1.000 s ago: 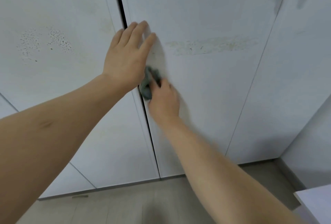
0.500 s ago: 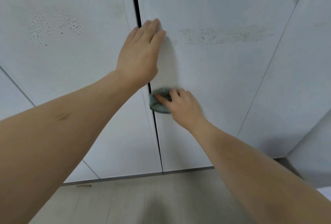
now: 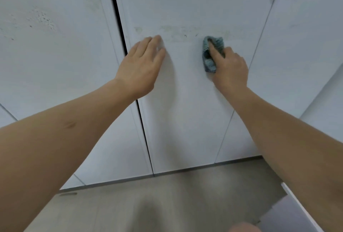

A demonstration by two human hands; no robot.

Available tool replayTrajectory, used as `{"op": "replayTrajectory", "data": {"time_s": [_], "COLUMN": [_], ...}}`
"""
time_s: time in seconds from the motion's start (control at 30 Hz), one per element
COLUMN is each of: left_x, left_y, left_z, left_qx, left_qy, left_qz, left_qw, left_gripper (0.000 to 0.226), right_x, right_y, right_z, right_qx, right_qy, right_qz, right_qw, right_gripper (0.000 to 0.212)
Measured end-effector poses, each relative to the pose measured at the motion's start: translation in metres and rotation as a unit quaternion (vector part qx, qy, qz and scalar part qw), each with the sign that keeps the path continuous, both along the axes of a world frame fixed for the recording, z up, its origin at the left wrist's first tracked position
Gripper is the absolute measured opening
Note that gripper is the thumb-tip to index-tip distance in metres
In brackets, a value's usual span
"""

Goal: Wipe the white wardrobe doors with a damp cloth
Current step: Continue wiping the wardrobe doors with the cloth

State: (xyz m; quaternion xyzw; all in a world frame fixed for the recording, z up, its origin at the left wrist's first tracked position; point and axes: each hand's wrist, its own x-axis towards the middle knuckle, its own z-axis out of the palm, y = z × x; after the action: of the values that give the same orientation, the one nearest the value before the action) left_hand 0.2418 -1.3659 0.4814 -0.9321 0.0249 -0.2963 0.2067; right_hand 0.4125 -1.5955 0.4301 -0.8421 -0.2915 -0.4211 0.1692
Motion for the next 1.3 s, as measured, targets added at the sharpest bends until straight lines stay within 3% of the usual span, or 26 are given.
{"op": "replayTrajectory", "data": {"time_s": [0.07,0.13,0.23,0.3,0.43,0.53,0.67,0.8,0.97,1.03,1.1,1.2,1.3], "left_x": [0.000,0.002,0.005,0.005,0.002,0.002,0.009,0.009,0.012,0.012,0.012,0.011,0.010], "left_y": [0.006,0.013,0.020,0.022,0.025,0.020,0.013,0.010,0.001,0.001,0.001,-0.001,0.000], "left_z": [-0.004,-0.011,-0.028,-0.041,-0.065,-0.069,-0.070,-0.075,-0.080,-0.082,-0.081,-0.079,-0.076], "left_qx": [-0.013,-0.011,-0.002,-0.003,-0.021,-0.029,0.006,0.039,0.057,0.058,0.055,0.058,0.069], "left_qy": [-0.005,-0.009,-0.017,-0.017,-0.008,-0.003,-0.006,0.007,0.005,0.007,0.012,0.023,0.035], "left_qz": [-0.001,-0.008,-0.028,-0.038,-0.042,-0.036,-0.003,0.024,0.054,0.065,0.073,0.086,0.097], "left_qw": [1.000,1.000,0.999,0.999,0.999,0.999,1.000,0.999,0.997,0.996,0.996,0.994,0.992], "left_gripper": [0.084,0.088,0.087,0.087,0.094,0.096,0.091,0.083,0.081,0.080,0.080,0.080,0.086], "right_x": [0.007,0.004,-0.021,-0.044,-0.084,-0.109,-0.113,-0.083,-0.032,-0.006,0.016,0.020,0.003], "right_y": [-0.017,-0.016,0.020,0.053,0.116,0.141,0.145,0.111,0.050,0.020,-0.007,-0.024,-0.006], "right_z": [-0.022,-0.063,-0.125,-0.154,-0.185,-0.184,-0.169,-0.146,-0.106,-0.104,-0.121,-0.166,-0.192], "right_qx": [0.046,0.118,0.226,0.257,0.204,0.108,0.022,0.068,0.132,0.195,0.292,0.365,0.362], "right_qy": [0.074,0.146,0.276,0.303,0.275,0.217,0.165,0.110,0.117,0.165,0.237,0.353,0.382], "right_qz": [-0.026,-0.029,-0.013,0.002,0.038,0.082,0.126,0.109,0.039,-0.010,-0.061,-0.094,-0.090], "right_qw": [0.996,0.982,0.934,0.918,0.939,0.967,0.978,0.986,0.984,0.967,0.925,0.857,0.845], "right_gripper": [0.081,0.070,0.052,0.054,0.061,0.061,0.082,0.070,0.076,0.072,0.066,0.035,0.046]}}
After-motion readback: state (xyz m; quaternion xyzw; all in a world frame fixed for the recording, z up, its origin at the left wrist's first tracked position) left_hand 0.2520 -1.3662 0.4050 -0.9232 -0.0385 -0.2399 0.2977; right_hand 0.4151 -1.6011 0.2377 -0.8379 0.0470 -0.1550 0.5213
